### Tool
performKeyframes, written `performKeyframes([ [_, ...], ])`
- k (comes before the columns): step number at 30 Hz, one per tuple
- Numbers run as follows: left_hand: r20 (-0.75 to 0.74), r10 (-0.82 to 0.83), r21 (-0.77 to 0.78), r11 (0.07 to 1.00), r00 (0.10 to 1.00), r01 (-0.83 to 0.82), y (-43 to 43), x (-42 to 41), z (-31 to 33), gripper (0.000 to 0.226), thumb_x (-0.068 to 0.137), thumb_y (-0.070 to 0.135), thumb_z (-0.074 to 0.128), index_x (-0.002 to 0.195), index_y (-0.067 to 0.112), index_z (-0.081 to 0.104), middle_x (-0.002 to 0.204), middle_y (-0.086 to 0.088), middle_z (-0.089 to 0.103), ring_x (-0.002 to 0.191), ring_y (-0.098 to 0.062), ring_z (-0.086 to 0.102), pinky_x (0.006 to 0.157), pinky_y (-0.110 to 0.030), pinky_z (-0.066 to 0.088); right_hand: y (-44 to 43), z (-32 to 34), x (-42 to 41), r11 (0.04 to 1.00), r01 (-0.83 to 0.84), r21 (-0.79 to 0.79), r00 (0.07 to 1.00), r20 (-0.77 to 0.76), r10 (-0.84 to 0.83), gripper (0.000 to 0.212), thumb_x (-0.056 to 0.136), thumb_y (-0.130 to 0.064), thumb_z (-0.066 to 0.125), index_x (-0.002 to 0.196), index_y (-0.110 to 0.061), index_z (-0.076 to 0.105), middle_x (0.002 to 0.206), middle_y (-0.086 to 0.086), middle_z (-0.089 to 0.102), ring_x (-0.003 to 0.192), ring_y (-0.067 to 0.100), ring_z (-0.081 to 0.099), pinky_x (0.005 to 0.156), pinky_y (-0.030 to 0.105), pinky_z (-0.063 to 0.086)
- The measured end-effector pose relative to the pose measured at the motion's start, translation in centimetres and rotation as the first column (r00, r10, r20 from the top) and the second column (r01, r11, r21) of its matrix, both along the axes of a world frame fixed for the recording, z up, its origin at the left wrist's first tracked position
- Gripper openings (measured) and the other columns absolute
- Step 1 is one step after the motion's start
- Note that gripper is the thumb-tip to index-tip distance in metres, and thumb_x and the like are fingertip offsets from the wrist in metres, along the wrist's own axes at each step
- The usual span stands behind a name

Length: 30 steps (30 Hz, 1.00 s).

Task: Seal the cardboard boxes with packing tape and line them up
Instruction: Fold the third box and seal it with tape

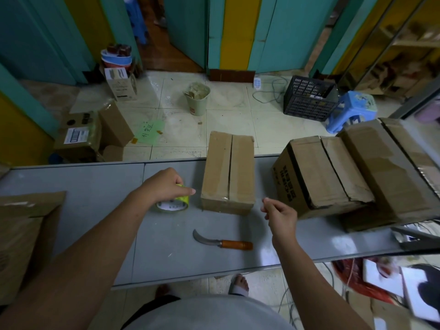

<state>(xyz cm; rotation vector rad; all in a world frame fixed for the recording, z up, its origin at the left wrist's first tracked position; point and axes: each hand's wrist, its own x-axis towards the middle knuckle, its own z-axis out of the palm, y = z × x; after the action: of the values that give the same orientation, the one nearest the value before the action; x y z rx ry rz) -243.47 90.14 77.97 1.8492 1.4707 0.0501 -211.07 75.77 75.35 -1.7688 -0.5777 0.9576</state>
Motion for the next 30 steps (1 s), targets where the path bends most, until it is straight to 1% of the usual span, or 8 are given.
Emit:
performKeyframes([
  [9, -0.013, -0.013, -0.042, 0.999, 1.0, 0.012, 0.1, 0.4, -0.4, 0.068, 0.081, 0.057, 0.084, 0.049, 0.025, 0.033, 0.054, 0.005, 0.023, 0.05, -0.017, 0.026, 0.062, -0.036, 0.024, 0.1, -1.1, 0.1, 0.999, 0.002, -0.04, 1.0, -0.021, -0.003, 0.012, 0.097, -0.021, 0.074, 0.088, -0.024, 0.08, 0.076, 0.0, 0.076, 0.075, 0.016, 0.068, 0.068, 0.029, 0.052],
  [13, -0.014, -0.013, -0.066, 0.998, 1.0, 0.012, 0.0, 0.5, -0.9, 0.067, 0.082, 0.056, 0.084, 0.052, 0.026, 0.032, 0.054, 0.004, 0.023, 0.051, -0.018, 0.026, 0.064, -0.036, 0.023, 0.2, -1.7, 0.1, 0.998, 0.002, -0.057, 1.0, -0.026, -0.003, 0.016, 0.097, -0.022, 0.074, 0.083, -0.026, 0.08, 0.075, -0.003, 0.076, 0.072, 0.013, 0.066, 0.065, 0.027, 0.05],
  [18, -0.037, -0.005, -0.056, 0.998, 0.999, 0.003, -0.1, 0.7, -1.6, 0.065, 0.082, 0.06, 0.083, 0.053, 0.026, 0.035, 0.054, 0.003, 0.025, 0.052, -0.018, 0.028, 0.064, -0.035, 0.023, 0.2, -2.4, 0.4, 0.994, -0.031, -0.108, 0.999, -0.047, 0.026, 0.014, 0.096, -0.025, 0.075, 0.084, -0.024, 0.082, 0.072, -0.006, 0.075, 0.072, 0.017, 0.061, 0.06, 0.028, 0.047],
  [21, -0.066, -0.011, -0.022, 1.0, 0.998, 0.009, -0.3, 1.0, -2.0, 0.062, 0.081, 0.064, 0.081, 0.054, 0.025, 0.041, 0.053, 0.004, 0.03, 0.051, -0.018, 0.034, 0.062, -0.034, 0.025, 0.3, -2.6, 0.5, 0.98, -0.06, -0.191, 0.993, -0.112, 0.039, 0.013, 0.095, -0.032, 0.076, 0.087, -0.023, 0.081, 0.081, 0.002, 0.076, 0.074, 0.02, 0.06, 0.061, 0.031, 0.048],
  [23, -0.072, -0.009, -0.007, 1.0, 0.997, 0.009, -0.4, 1.2, -2.4, 0.061, 0.082, 0.064, 0.08, 0.055, 0.024, 0.044, 0.053, 0.004, 0.032, 0.052, -0.018, 0.036, 0.061, -0.033, 0.025, 0.5, -2.8, 0.4, 0.963, -0.093, -0.252, 0.985, -0.164, 0.053, 0.018, 0.093, -0.037, 0.078, 0.088, -0.02, 0.081, 0.088, 0.008, 0.076, 0.079, 0.022, 0.062, 0.065, 0.033, 0.048],
  [26, -0.069, -0.017, 0.013, 1.0, 0.997, 0.017, -0.5, 1.4, -2.9, 0.058, 0.084, 0.061, 0.078, 0.055, 0.024, 0.045, 0.052, 0.003, 0.034, 0.052, -0.019, 0.038, 0.059, -0.032, 0.025, 1.0, -2.9, 0.1, 0.917, -0.152, -0.367, 0.964, -0.261, 0.056, 0.033, 0.085, -0.047, 0.083, 0.092, -0.015, 0.08, 0.096, 0.006, 0.075, 0.093, 0.027, 0.065, 0.073, 0.036, 0.05],
  [28, -0.066, -0.028, 0.021, 0.999, 0.997, 0.029, -0.6, 1.6, -3.1, 0.056, 0.085, 0.059, 0.076, 0.054, 0.023, 0.047, 0.053, 0.003, 0.038, 0.052, -0.018, 0.041, 0.058, -0.032, 0.026, 1.2, -3.0, 0.2, 0.887, -0.181, -0.424, 0.947, -0.319, 0.041, 0.039, 0.082, -0.051, 0.084, 0.093, -0.014, 0.079, 0.096, 0.006, 0.076, 0.096, 0.028, 0.065, 0.075, 0.035, 0.048],
  [30, -0.058, -0.017, 0.035, 0.999, 0.998, 0.019, -0.7, 1.6, -3.3, 0.054, 0.085, 0.058, 0.076, 0.055, 0.02, 0.052, 0.052, 0.007, 0.044, 0.054, -0.016, 0.047, 0.057, -0.03, 0.03, 1.5, -3.2, 0.4, 0.878, -0.212, -0.429, 0.938, -0.341, 0.06, 0.038, 0.082, -0.052, 0.083, 0.092, -0.016, 0.078, 0.087, 0.003, 0.078, 0.09, 0.027, 0.066, 0.074, 0.034, 0.047],
])
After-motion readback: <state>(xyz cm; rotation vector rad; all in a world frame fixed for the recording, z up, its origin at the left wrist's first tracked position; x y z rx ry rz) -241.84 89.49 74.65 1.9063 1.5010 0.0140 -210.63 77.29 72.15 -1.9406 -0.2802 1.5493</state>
